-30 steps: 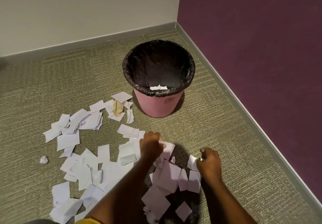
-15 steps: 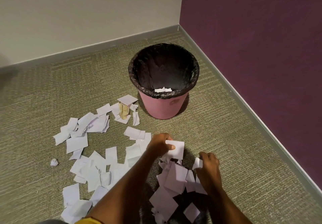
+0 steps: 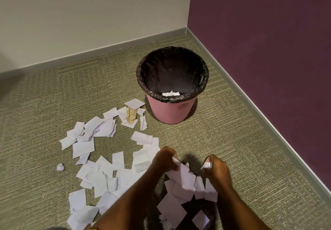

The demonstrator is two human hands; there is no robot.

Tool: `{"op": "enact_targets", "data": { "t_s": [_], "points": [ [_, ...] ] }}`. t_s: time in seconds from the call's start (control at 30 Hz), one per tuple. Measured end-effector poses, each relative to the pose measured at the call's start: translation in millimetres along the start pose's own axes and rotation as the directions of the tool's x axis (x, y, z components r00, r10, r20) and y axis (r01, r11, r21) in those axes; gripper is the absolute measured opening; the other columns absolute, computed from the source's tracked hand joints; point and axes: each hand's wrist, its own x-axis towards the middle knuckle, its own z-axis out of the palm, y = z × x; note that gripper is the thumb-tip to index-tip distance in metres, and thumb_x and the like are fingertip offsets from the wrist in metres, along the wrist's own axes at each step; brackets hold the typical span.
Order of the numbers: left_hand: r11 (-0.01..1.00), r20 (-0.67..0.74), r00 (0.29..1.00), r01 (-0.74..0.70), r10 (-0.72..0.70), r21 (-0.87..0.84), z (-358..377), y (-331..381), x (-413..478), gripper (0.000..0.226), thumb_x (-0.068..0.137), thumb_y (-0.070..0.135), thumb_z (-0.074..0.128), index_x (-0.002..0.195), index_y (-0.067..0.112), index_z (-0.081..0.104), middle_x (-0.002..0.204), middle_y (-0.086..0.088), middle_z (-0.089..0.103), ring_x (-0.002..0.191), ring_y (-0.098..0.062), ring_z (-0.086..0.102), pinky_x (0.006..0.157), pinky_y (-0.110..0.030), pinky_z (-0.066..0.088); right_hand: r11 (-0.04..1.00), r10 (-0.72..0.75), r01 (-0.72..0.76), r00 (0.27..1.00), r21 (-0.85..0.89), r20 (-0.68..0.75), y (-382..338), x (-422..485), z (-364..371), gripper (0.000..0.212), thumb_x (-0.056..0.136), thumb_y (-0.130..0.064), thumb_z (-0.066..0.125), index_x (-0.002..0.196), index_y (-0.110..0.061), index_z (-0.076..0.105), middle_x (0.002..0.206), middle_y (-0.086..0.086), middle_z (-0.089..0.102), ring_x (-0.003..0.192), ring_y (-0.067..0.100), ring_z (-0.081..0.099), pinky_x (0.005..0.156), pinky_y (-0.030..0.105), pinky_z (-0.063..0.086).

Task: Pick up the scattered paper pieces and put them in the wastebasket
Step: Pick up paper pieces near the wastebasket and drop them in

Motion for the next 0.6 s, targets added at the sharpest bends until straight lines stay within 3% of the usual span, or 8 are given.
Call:
{"op": "enact_targets", "data": {
  "t_s": [0.17,0.27,0.33,0.43,0.53,0.6],
  "points": [
    [0.999,-0.034,0.999,0.013,-0.014,-0.039,-3.0,-4.9,-2.4,0.019,0.069,0.014,0.087,0.083,0.007,0.077,0.091,-0.005,0.075,0.086,-0.019,0.065,0.068,-0.022,0.038,0.999,0.02,-0.017,0.997,0.047,-0.071,-14.9,7.3,-4.7,0.036,0.078,-0.02,0.093,0.088,-0.026,0.059,0.076,-0.004,0.069,0.065,0.016,0.067,0.052,0.032,0.05],
    [0.997,-0.041,0.999,0.005,-0.008,-0.081,-3.1,-10.1,-3.4,0.013,0.068,0.009,0.084,0.078,0.006,0.076,0.085,-0.004,0.074,0.084,-0.02,0.068,0.063,-0.017,0.037,0.962,0.11,-0.086,0.991,0.259,-0.077,-22.0,10.7,-4.9,0.032,0.079,-0.021,0.094,0.086,-0.023,0.063,0.082,0.002,0.071,0.072,0.025,0.07,0.058,0.045,0.062],
    [0.992,-0.029,0.999,0.018,-0.021,-0.122,-10.3,-7.9,-4.5,0.013,0.069,0.009,0.083,0.08,0.008,0.076,0.085,-0.001,0.075,0.081,-0.016,0.067,0.059,-0.015,0.038,0.883,0.216,-0.175,0.975,0.436,-0.046,-27.9,11.8,-5.7,0.026,0.082,-0.018,0.092,0.091,-0.021,0.068,0.09,0.009,0.076,0.075,0.029,0.072,0.064,0.055,0.066],
    [0.962,-0.032,0.997,0.063,-0.074,-0.267,-28.1,5.7,-6.4,0.014,0.073,0.014,0.082,0.084,0.015,0.073,0.08,0.008,0.069,0.071,-0.007,0.06,0.055,-0.014,0.04,0.718,0.304,-0.279,0.95,0.638,0.073,-42.4,12.7,-11.7,0.019,0.089,-0.011,0.086,0.102,-0.007,0.073,0.097,0.021,0.08,0.072,0.028,0.073,0.065,0.042,0.064],
    [0.859,-0.04,0.996,0.052,-0.084,-0.509,-45.7,29.7,-4.8,0.016,0.077,0.015,0.083,0.083,0.019,0.069,0.07,0.01,0.064,0.062,-0.007,0.056,0.056,-0.02,0.043,0.486,0.266,-0.319,0.941,0.813,0.21,-70.0,12.3,-27.5,0.022,0.093,-0.007,0.082,0.111,0.0,0.073,0.097,0.022,0.081,0.072,0.028,0.075,0.059,0.035,0.062],
    [0.764,-0.012,0.998,0.042,-0.065,-0.643,-58.2,53.8,-7.1,0.015,0.08,0.015,0.081,0.085,0.02,0.068,0.062,0.015,0.058,0.058,-0.005,0.053,0.058,-0.023,0.043,0.473,0.212,-0.269,0.959,0.839,0.188,-90.9,12.7,-42.4,0.022,0.094,-0.011,0.081,0.113,-0.003,0.074,0.102,0.021,0.082,0.078,0.029,0.076,0.058,0.034,0.061]
  ]
}}
